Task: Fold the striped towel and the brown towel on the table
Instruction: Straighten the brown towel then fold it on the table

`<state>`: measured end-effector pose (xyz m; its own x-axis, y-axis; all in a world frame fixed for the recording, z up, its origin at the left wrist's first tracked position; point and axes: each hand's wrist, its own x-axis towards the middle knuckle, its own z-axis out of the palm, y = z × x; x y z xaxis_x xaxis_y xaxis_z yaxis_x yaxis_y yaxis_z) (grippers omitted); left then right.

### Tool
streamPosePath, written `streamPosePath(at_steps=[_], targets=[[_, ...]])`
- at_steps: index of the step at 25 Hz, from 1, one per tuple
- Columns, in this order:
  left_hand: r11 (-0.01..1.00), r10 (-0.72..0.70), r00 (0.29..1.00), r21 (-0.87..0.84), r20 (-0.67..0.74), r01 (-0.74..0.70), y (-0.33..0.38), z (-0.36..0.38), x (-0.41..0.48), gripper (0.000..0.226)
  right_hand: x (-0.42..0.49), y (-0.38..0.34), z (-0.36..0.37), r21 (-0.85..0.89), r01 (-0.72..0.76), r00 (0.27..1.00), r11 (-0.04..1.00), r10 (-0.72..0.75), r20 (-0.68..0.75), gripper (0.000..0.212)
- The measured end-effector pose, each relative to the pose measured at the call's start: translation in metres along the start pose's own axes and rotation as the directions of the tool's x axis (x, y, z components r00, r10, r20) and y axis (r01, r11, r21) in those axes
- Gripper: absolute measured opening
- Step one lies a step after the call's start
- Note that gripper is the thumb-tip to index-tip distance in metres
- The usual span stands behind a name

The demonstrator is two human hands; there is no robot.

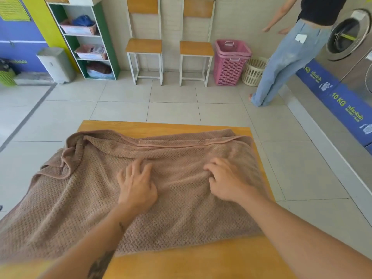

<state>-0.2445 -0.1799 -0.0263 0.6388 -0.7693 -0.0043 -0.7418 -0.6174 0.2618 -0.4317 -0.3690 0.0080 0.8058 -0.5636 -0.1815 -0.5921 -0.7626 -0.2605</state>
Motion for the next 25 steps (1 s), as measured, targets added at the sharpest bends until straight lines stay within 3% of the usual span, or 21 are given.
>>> streamPosePath(at_steps=[3,6,9,11,14,16,18,20,25], targets=[[0.994,-0.037,0.999,-0.101,0.038,0.041,0.049,0.016,-0.074,0.051,-0.068,0.019,0.012,0.058,-0.064,0.994,0.996,0.059,0.095,0.057],[0.993,-0.12,0.977,0.009,0.179,0.12,0.081,0.04,-0.117,0.06,-0.122,0.043,0.02,-0.022,-0.114,0.948,0.993,0.116,0.295,0.081],[0.968,-0.247,0.954,0.08,0.171,0.237,0.102,0.044,-0.138,0.06,-0.159,0.046,0.016,-0.089,-0.075,0.918,0.993,0.103,0.384,0.091],[0.921,-0.384,0.903,0.014,0.192,0.389,0.122,0.037,-0.152,0.061,-0.182,0.035,0.01,-0.09,-0.048,0.883,0.995,0.085,0.461,0.095],[0.824,-0.523,0.812,-0.091,0.261,0.56,0.148,0.034,-0.179,0.064,-0.211,0.029,0.007,-0.089,0.008,0.771,0.996,0.051,0.635,0.09],[0.865,-0.477,0.828,-0.008,0.295,0.502,0.146,0.039,-0.201,0.073,-0.215,0.032,0.001,-0.015,0.022,0.753,1.0,-0.007,0.658,0.079],[0.926,-0.371,0.873,0.057,0.317,0.373,0.134,0.04,-0.221,0.078,-0.205,0.039,-0.009,0.07,0.027,0.858,0.997,-0.059,0.51,0.069],[0.961,-0.276,0.899,0.076,0.34,0.266,0.121,0.039,-0.233,0.08,-0.194,0.053,-0.014,0.019,0.065,0.937,0.998,-0.068,0.343,0.075],[0.982,-0.186,0.907,0.05,0.378,0.181,0.106,0.027,-0.242,0.081,-0.206,0.089,0.004,-0.169,0.011,0.881,0.985,0.071,0.467,0.091]])
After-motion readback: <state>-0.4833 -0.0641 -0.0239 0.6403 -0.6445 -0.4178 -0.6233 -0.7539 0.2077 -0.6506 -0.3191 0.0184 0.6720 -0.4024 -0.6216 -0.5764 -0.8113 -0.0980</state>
